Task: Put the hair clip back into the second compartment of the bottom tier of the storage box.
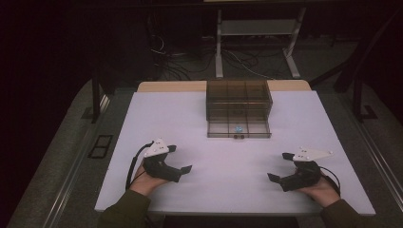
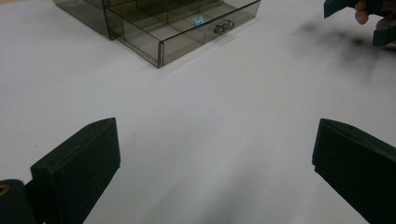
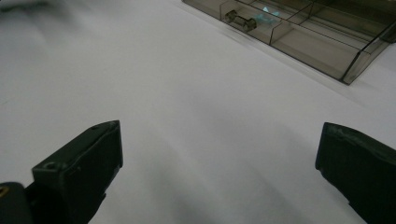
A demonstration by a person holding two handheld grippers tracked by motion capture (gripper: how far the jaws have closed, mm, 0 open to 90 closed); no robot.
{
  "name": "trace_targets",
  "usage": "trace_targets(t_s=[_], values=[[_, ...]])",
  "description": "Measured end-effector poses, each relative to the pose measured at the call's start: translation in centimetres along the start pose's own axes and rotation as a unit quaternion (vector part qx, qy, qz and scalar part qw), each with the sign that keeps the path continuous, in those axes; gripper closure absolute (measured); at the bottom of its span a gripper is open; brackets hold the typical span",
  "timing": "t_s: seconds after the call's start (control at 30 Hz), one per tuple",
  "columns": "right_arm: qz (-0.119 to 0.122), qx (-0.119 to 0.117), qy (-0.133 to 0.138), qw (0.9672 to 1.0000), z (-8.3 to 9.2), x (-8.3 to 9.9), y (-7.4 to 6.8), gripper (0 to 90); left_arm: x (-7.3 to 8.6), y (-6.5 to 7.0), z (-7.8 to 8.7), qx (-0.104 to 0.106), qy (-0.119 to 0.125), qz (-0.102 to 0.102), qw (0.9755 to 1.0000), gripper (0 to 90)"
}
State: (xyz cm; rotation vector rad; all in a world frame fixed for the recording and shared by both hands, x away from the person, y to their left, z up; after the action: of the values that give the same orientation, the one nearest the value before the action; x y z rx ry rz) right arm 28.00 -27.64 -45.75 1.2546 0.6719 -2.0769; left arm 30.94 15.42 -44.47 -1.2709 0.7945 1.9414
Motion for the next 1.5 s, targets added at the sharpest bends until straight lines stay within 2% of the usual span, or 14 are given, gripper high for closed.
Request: trace_targets(t_s=[0.73, 1.5], values=[[0.002, 0.002, -0.002, 1.0000, 0.0, 0.0, -0.1, 0.2, 1.3, 0.3, 0.9, -0.010, -0.011, 0.011, 0.9998, 0.0], [0.002, 0.003, -0.006, 1.0000, -0.1, 0.1, -0.1, 0.2, 1.4, 0.5, 0.7, -0.007, -0.022, 0.004, 0.9997, 0.0]])
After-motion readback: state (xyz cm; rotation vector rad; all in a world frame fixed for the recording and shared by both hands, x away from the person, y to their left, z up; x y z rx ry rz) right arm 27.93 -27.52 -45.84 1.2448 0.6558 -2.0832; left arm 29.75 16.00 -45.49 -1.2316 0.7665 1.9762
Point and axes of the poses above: each handheld gripper's, and its own axes: z roughly backward along the jaws, x roughly out of its underside, y roughly to its right, the point moved 2 cm from there along -z, roughly forward along the jaws, and after that the axes turned 10 degrees about y, right-handed, at the moved point
